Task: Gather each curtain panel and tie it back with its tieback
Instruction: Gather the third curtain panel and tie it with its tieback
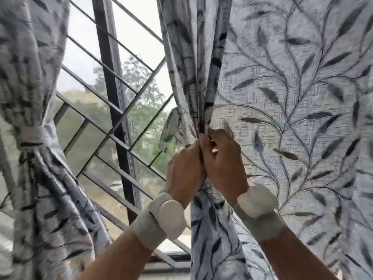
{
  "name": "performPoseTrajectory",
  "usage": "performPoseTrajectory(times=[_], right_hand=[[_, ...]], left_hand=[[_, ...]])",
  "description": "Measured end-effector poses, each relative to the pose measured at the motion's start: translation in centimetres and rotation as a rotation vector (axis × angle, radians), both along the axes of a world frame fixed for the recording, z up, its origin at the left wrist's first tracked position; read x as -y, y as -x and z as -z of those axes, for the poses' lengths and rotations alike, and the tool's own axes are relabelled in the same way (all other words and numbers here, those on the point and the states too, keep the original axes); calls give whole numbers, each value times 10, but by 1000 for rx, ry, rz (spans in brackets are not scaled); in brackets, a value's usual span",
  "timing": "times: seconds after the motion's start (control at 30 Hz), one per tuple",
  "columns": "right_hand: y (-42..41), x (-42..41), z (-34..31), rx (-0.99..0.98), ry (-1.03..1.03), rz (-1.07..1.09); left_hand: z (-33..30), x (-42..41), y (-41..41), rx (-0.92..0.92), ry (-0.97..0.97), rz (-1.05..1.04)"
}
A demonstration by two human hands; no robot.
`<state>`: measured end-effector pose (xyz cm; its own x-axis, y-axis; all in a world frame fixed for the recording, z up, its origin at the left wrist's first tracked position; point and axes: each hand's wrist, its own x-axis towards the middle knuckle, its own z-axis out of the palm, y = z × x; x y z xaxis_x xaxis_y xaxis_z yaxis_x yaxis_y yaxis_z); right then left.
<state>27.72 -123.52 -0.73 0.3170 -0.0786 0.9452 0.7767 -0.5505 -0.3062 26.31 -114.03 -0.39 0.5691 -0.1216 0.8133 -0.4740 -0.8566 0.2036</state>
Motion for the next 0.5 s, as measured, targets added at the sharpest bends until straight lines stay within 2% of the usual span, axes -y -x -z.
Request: performPoseTrajectory(times=[0.1, 0.17, 0.2, 0.3, 0.33, 0.4, 0.5], right_hand=[[2, -1, -6, -71, 24, -2], [-4, 3, -8, -73, 88, 66], [-6, 5, -9, -76, 127, 107], [-12, 8, -3, -67, 171, 146], [-12, 6, -1, -65, 182, 154], [-14, -2, 3, -60, 205, 141], [-17, -12, 3, -95, 226, 138]], left_hand=[[4, -5, 6, -73, -64, 76], [19, -17, 8, -124, -81, 220], [27, -23, 10, -165, -27, 314], [28, -32, 9, -157, 359, 491], [15, -29, 7, -132, 450, 487], [-20, -18, -10, -197, 529, 442], [-61, 2, -33, -251, 384, 266]])
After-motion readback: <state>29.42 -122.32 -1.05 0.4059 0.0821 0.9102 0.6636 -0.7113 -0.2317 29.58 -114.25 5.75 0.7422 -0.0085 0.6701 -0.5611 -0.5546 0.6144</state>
